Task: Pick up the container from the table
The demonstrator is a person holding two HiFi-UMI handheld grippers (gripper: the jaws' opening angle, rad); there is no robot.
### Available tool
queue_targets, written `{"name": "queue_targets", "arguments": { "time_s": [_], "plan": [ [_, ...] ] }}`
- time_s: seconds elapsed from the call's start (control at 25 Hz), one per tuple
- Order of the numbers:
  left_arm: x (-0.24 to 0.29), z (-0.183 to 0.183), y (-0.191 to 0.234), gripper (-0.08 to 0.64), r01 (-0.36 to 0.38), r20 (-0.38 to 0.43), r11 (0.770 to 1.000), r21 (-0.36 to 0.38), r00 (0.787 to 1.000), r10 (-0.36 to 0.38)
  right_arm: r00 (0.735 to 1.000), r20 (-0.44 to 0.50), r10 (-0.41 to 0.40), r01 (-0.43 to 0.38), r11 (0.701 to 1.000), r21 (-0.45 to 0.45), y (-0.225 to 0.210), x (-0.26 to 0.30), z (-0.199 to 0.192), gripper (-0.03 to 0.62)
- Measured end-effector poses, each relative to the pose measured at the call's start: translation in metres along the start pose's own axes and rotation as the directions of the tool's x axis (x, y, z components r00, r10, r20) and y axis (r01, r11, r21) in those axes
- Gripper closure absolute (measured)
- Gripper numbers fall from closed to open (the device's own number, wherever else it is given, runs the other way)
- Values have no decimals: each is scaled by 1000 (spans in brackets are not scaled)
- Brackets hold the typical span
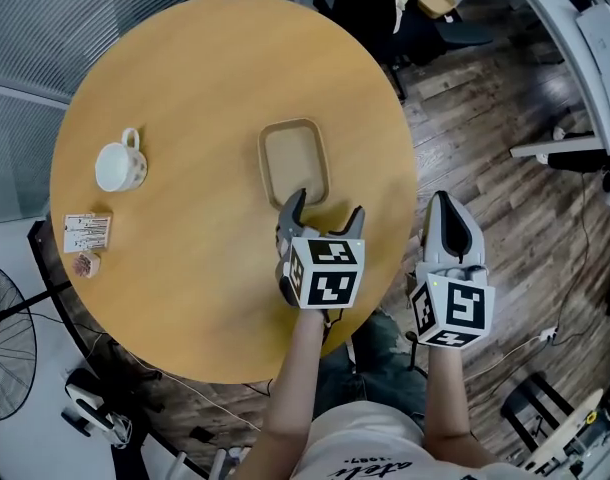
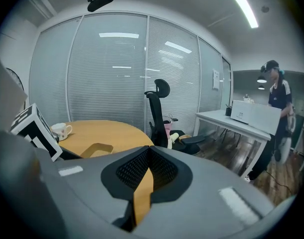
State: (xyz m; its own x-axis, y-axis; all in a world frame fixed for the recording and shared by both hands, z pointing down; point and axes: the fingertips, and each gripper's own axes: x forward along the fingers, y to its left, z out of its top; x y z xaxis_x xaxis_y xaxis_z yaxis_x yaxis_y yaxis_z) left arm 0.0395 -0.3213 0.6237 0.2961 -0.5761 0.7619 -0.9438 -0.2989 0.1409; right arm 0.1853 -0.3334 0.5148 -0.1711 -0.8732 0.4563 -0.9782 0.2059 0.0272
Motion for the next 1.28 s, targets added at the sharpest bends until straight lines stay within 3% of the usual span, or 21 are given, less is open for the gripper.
{"name": "queue_targets", "arguments": {
  "time_s": [0.44, 0.72, 1.04, 1.16, 1.28],
  "plan": [
    [29, -15, -2, 208, -38, -99, 999, -21, 994, 36, 999, -51, 5, -4, 1000, 7, -11, 13, -20, 563],
    [29, -20, 13, 378, -132, -146, 988, 78, 979, 142, 998, -61, 19, -19, 1000, 7, -8, 19, -24, 563],
    [29, -20, 18, 455, -148, -159, 982, 116, 973, 165, 998, -57, 18, -17, 1000, 10, -12, 24, -21, 563],
    [28, -20, 22, 520, -180, -168, 972, 153, 964, 205, 998, -55, 18, -17, 1000, 13, -13, 25, -20, 563],
    [25, -21, 26, 529, -195, -177, 970, 148, 959, 220, 999, -49, 20, -20, 1000, 14, -13, 24, -18, 563]
  ]
}}
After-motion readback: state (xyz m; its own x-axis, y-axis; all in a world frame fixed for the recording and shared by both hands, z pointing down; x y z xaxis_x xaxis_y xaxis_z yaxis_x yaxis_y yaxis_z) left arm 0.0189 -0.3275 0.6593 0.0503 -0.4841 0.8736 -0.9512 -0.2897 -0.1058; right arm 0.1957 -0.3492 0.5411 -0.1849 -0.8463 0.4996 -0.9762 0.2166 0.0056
